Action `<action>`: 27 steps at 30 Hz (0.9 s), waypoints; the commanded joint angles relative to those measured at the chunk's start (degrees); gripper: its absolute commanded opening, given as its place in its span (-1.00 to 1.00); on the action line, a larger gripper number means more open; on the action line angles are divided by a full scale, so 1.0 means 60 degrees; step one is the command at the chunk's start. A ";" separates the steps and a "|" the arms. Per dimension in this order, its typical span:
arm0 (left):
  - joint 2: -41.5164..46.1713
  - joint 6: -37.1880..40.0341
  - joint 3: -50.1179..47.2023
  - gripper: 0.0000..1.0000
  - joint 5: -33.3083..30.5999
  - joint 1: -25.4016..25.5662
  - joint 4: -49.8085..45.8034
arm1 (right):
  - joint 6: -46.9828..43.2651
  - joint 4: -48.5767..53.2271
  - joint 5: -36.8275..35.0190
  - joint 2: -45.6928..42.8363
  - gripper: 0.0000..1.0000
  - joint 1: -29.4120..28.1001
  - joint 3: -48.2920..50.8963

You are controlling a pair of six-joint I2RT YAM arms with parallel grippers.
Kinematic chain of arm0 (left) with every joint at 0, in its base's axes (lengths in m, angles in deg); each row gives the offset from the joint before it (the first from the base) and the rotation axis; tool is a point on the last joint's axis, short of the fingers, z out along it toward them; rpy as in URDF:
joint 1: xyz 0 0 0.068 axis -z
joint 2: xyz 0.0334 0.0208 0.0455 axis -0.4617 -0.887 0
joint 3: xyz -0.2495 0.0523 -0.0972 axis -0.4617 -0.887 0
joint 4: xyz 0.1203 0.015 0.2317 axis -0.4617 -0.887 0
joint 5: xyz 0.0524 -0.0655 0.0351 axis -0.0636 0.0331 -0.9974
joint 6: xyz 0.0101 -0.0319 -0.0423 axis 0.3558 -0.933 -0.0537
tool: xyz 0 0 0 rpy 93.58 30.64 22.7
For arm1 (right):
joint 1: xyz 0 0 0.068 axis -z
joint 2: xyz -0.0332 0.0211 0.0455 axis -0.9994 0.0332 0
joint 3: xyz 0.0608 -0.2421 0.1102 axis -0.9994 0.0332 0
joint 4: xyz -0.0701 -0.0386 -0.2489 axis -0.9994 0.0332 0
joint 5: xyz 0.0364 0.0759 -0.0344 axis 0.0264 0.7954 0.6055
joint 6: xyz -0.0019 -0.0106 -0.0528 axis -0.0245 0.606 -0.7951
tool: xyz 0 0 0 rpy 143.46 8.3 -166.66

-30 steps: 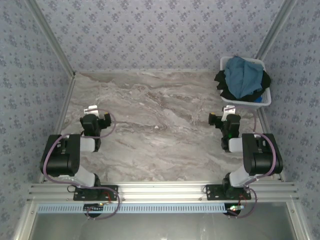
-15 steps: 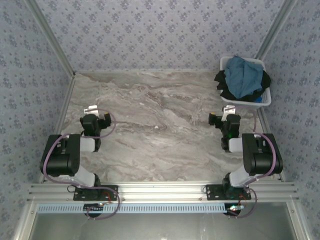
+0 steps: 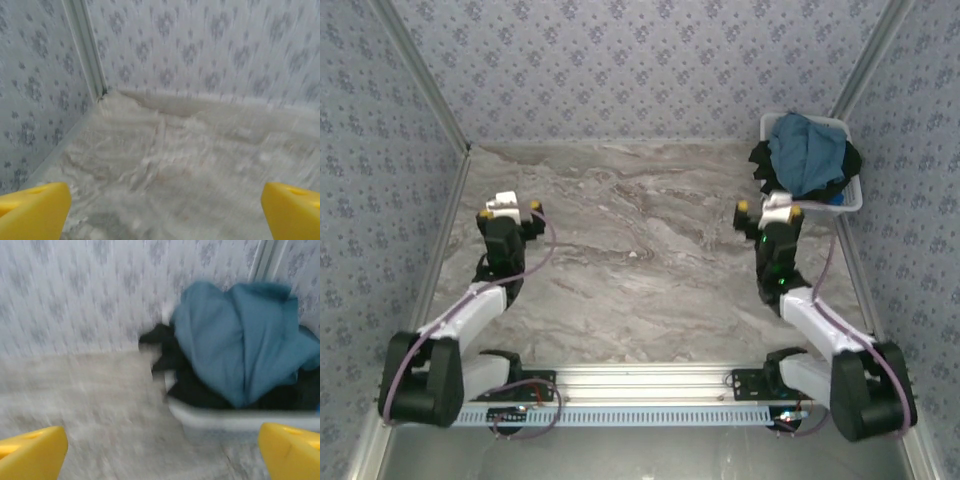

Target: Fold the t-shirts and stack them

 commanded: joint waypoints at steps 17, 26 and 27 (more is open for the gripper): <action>-0.2898 -0.5854 0.8238 0.76 0.7347 0.0348 -0.7277 | 0.3857 0.9466 0.2747 0.7063 0.77 0.3491 -1.1520; -0.2979 -0.6088 0.8364 0.63 0.7668 0.1022 -0.7425 | 0.3341 1.0492 0.3463 0.9580 0.51 0.3769 -1.3565; -0.2945 -0.6108 0.8319 0.63 0.7677 0.1039 -0.7404 | 0.3333 1.0483 0.3541 0.9731 0.51 0.3824 -1.3624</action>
